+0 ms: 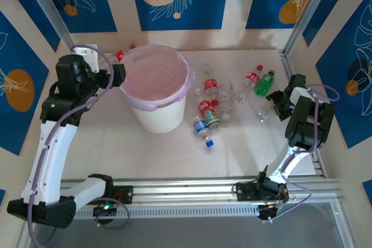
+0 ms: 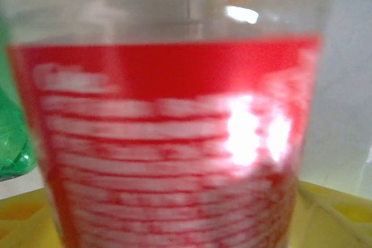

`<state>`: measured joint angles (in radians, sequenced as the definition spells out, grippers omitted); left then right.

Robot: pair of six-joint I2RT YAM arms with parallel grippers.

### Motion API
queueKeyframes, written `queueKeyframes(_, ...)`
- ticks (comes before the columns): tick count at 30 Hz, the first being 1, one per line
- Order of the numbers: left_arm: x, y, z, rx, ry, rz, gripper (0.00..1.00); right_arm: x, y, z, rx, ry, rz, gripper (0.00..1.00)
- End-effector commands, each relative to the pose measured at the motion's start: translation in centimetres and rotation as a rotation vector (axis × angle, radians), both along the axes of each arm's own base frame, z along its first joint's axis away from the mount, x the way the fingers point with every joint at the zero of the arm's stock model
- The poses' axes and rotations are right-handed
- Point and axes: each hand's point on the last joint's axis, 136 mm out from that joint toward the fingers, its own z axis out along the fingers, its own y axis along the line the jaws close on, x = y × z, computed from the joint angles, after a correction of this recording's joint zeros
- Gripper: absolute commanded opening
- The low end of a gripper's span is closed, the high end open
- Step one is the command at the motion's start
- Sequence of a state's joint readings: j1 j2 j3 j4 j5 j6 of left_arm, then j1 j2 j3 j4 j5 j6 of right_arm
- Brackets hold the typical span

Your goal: Put the plastic bottles in the bin

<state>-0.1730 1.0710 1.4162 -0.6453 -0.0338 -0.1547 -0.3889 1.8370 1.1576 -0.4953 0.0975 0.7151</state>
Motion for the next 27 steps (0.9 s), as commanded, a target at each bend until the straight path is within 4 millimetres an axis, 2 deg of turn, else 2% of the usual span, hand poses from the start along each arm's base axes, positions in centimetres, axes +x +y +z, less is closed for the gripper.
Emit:
queueKeyframes(1, -0.4, -0.7, 0.2, -0.006, 0.007, -0.033, 1.0, -0.6, 0.2, 0.3, -0.002, 0.03, 0.027, 0.77)
queueKeyframes(8, -1.0, -2.5, 0.1, -0.052, 0.018, -0.097, 1.0, -1.6, 0.5, 2.4, -0.045, -0.021, 0.063, 0.59)
queueKeyframes(13, -1.7, -5.8, 0.2, -0.084, 0.027, -0.194, 1.0, -2.0, 1.3, 5.0, -0.053, -0.083, 0.099, 0.45)
queueKeyframes(16, -2.5, -8.4, 0.6, -0.097, 0.03, -0.28, 1.0, -2.3, 2.7, 7.7, -0.035, -0.154, 0.142, 0.44)
queueKeyframes(19, -3.4, -11.9, 1.0, -0.147, 0.052, -0.414, 1.0, -2.4, 5.6, 11.9, -0.007, -0.278, 0.23, 0.44)
queueKeyframes(23, -4.9, -18.0, 1.2, -0.223, 0.094, -0.639, 1.0, -2.6, 12.6, 19.2, 0.107, -0.52, 0.447, 0.44)
queueKeyframes(27, -6.8, -25.0, 0.4, -0.268, 0.142, -0.879, 1.0, -3.9, 19.0, 25.8, 0.22, -0.721, 0.637, 0.45)
